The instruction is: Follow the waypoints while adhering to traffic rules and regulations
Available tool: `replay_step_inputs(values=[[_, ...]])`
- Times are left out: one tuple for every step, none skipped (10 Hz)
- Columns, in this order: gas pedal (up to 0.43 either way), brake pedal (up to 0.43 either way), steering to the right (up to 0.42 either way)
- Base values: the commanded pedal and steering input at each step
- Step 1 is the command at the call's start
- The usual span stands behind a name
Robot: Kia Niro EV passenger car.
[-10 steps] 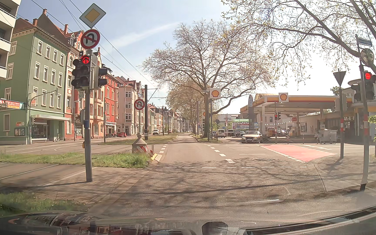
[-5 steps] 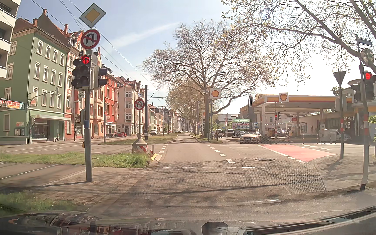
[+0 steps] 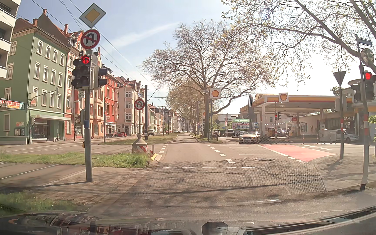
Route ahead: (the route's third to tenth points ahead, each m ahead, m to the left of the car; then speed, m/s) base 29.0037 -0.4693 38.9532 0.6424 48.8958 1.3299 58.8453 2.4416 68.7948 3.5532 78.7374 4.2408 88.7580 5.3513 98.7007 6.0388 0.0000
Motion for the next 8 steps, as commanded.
replay_step_inputs(values=[[0.000, 0.220, -0.003], [0.000, 0.220, -0.003], [0.000, 0.220, -0.003], [0.000, 0.220, -0.003], [0.000, 0.220, -0.003], [0.000, 0.220, -0.003], [0.000, 0.220, -0.003], [0.000, 0.220, -0.003]])
